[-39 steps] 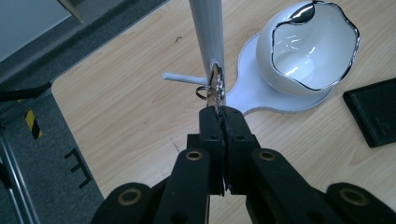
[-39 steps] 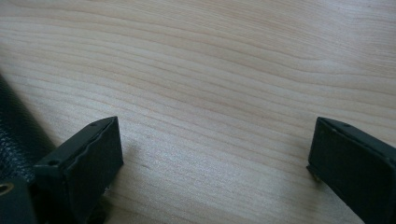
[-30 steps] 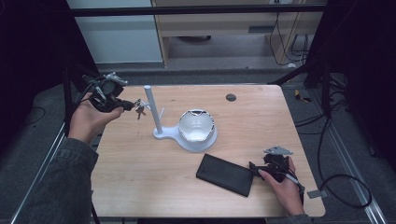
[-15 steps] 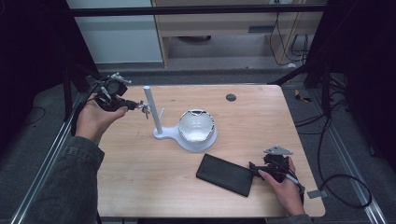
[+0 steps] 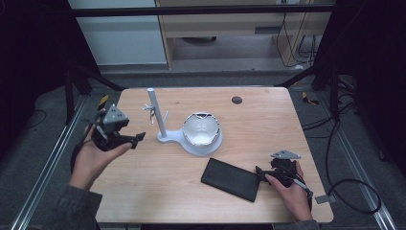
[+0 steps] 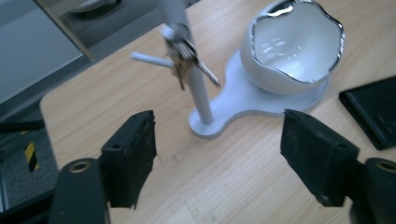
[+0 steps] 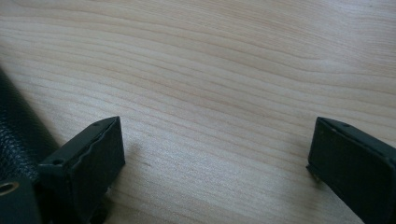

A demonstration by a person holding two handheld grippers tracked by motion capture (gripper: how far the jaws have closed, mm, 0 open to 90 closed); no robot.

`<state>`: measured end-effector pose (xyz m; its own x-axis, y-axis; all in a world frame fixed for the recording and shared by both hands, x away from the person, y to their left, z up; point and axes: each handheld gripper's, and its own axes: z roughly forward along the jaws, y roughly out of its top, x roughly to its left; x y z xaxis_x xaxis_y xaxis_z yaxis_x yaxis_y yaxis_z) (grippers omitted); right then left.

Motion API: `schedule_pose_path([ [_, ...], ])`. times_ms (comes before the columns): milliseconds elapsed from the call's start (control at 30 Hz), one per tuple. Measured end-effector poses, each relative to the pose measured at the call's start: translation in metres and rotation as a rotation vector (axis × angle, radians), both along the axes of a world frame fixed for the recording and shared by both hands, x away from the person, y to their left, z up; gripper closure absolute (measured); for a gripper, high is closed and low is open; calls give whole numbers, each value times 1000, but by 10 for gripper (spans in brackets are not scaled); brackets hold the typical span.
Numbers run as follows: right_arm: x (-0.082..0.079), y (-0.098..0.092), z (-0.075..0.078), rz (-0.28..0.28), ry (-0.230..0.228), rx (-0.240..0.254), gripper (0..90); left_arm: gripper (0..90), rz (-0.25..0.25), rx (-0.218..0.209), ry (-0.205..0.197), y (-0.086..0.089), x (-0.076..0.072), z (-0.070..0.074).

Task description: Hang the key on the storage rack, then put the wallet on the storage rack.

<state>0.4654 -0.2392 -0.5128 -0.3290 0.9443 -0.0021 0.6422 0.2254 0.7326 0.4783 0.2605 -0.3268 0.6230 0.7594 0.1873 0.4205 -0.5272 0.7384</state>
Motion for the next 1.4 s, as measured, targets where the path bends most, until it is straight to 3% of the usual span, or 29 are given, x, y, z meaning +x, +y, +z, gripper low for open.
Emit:
schedule_pose_path([
  [133,0,0,0,-8,2,2,37,143,-52,-22,22,-10,-10,-29],
  [200,-1,0,0,-9,4,4,38,107,-68,-39,22,-15,-12,-37],
  [267,-1,0,0,-9,1,1,43,102,-100,-100,24,-27,-17,-50],
  [300,-2,0,1,-10,-2,-2,58,102,-113,-106,29,-32,-18,-55],
  [433,-10,0,8,7,-47,-20,80,138,-177,-86,63,-66,-21,-85],
  [500,-19,1,14,21,-68,-9,88,174,-216,-48,93,-82,-22,-103],
  [567,-26,3,19,42,-99,-16,109,200,-224,-20,107,-93,-24,-114],
  [600,-34,4,23,66,-124,-26,163,253,-227,-16,112,-99,-26,-121],
  [700,-38,6,27,74,-146,-32,235,285,-251,-16,140,-110,-32,-132],
  [767,-41,8,31,84,-165,-36,326,391,-258,-26,155,-116,-37,-138],
  [833,-42,9,32,88,-176,-49,382,455,-266,-9,152,-119,-40,-141],
  [867,-42,9,32,89,-177,-53,406,529,-270,9,141,-120,-41,-142],
  [933,-43,9,32,100,-187,-60,473,636,-280,-6,143,-122,-42,-143],
  [1000,-42,8,34,104,-209,-70,556,777,-288,8,141,-124,-43,-144],
  [1200,-44,8,34,130,-231,-71,664,892,-315,50,183,-129,-38,-148],
  [1400,-58,8,36,146,-251,-81,742,898,-356,89,218,-138,-31,-151],
])
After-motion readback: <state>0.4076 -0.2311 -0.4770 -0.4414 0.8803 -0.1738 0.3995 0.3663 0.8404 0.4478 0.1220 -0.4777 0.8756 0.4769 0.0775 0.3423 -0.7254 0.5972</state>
